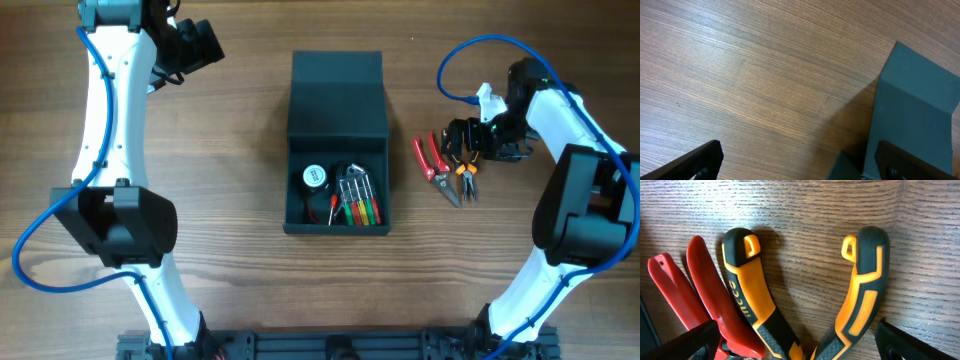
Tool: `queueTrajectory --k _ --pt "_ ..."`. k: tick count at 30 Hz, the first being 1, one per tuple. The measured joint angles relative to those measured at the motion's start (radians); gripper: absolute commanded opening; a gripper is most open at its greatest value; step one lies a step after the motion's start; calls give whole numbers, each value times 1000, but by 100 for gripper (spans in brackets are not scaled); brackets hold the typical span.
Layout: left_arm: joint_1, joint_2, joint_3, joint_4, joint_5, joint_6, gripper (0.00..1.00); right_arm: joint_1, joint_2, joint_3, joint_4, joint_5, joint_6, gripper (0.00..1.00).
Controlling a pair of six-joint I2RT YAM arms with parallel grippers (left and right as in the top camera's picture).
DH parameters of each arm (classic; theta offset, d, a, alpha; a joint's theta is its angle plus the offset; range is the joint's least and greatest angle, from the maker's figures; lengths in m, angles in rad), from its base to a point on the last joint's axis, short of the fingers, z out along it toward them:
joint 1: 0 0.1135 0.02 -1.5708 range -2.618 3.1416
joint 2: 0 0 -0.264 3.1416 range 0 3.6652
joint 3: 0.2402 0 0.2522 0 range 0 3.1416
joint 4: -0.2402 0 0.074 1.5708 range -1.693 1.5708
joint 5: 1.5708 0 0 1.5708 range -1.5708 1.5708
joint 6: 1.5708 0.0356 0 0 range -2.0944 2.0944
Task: Pack container
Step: 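Lower the right gripper and close it on the pliers handles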
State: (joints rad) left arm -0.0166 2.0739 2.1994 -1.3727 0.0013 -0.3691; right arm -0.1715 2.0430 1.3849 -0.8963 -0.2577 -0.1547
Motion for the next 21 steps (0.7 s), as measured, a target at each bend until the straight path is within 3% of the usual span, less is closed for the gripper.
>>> queueTrajectory --k 21 --pt "0 0 0 0 0 0 100 62 0 -11 28 169 58 100"
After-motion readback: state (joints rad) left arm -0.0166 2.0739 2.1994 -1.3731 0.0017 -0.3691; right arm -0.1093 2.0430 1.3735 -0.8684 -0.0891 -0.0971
